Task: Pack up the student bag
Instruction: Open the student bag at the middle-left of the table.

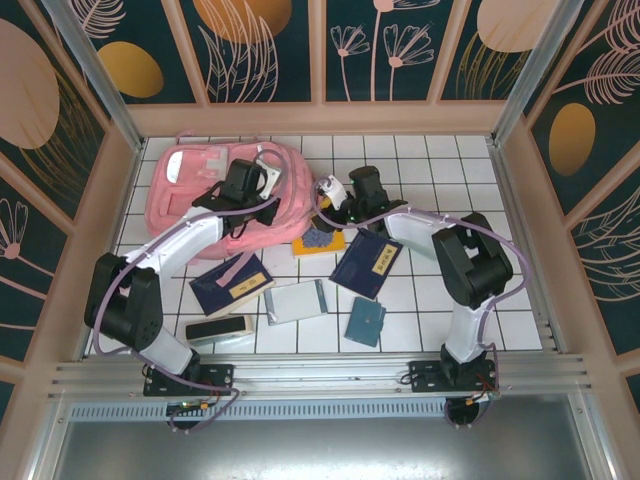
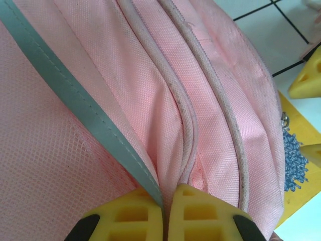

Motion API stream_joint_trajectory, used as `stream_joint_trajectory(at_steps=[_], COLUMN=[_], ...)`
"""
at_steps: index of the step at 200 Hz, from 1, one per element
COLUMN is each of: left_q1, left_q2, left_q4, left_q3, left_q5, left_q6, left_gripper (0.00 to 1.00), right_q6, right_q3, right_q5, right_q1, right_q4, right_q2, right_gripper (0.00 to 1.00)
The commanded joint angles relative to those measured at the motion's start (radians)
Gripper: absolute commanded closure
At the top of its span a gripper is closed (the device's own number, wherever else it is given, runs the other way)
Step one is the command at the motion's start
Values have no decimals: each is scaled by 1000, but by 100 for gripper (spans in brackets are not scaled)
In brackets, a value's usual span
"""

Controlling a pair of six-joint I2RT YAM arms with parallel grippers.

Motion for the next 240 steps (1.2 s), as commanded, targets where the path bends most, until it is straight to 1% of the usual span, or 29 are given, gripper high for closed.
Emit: stream_joint_trajectory(at_steps=[1,11,28,50,67,98,109,153,196,240], left_q1=[8,9,9,11,11,12,14,26,29,30], left_q2=[-66,-74,-85,-97,-102,-105,-109,-92,-23,15], left_q4=[61,62,67,76,80,86,91,99,80,79], left_q3=[-2,-3,-6,-12,-12,-15,-17,3,62,101], left_q5=[1,7,19,19,24,9,0,-22,7,36], left_q6=[-22,-22,-24,-25,-30,-37,-42,-108,-208,-313], left_gripper=[100,100,100,100,100,100,100,100,100,100], right_q6=[10,4,9,10,11,2,2,-9,-36,-45], right_q3=[-12,-17,-10,19,40,46,37,-24,-68,-79], right_q5=[-1,9,5,1,-7,28,46,113,186,255], right_q1=[3,23,26,29,33,46,44,63,134,201], right_q4=[86,99,106,85,69,53,54,60,58,57], right_q2=[25,30,49,78,99,100,88,19,-28,-55], right_gripper=[51,51,54,61,71,95,100,100,100,100])
